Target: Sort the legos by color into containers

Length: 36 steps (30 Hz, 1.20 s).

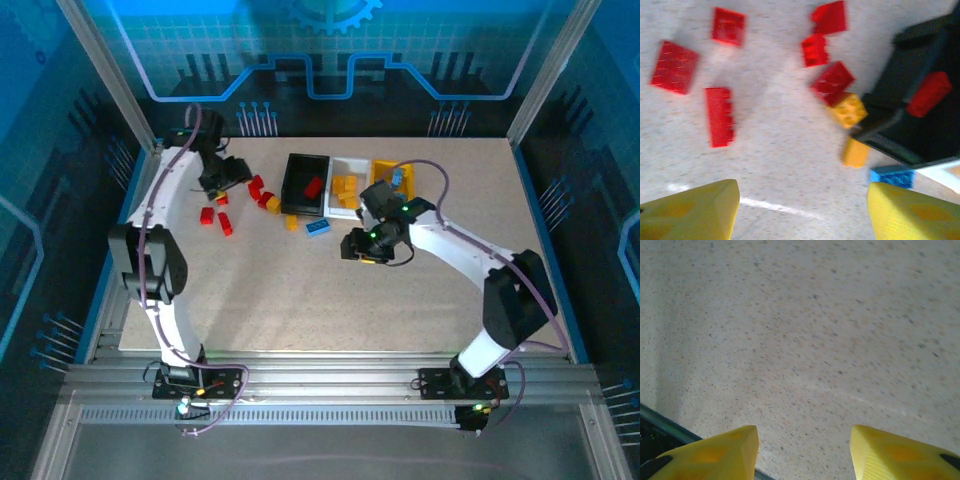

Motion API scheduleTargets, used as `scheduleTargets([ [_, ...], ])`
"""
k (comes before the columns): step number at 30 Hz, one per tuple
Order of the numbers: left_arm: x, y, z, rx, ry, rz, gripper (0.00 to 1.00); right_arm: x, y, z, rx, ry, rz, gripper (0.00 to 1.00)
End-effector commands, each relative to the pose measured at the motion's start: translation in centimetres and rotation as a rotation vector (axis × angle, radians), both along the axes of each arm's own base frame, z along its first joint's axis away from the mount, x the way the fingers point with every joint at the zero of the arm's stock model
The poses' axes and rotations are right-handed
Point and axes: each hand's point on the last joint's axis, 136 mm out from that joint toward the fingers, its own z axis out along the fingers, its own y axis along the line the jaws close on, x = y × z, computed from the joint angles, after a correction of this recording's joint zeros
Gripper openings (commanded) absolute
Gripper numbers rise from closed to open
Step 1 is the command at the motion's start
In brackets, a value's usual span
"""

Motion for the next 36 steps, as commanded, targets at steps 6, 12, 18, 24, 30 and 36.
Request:
scheduleTargets([
  [6,-3.4,2.5,-6.6,0.073,0.185,0.015,0.71,0.2,3.0,0.9,0.019,-0.01,0.123,0.53],
  [12,-3.2,2.9,-9.3,0.083,0.237,0.027,0.71,-0.5,2.4,0.6,-0.004,0.009,0.121,0.53],
  [18,-3.1,3.6,-11.5,0.094,0.276,0.035,0.69,-0.8,1.9,0.3,-0.018,0.021,0.106,0.53],
  [24,-2.5,4.1,-12.9,0.1,0.299,0.025,0.64,-0.7,1.9,0.2,-0.025,0.032,0.096,0.53],
  [30,-2.4,4.3,-14.1,0.097,0.32,0.009,0.54,-0.7,2.0,0.2,-0.033,0.038,0.088,0.53],
  [36,-2.1,3.9,-14.3,0.077,0.316,-0.005,0.35,-0.7,2.2,0.4,-0.037,0.037,0.084,0.53],
])
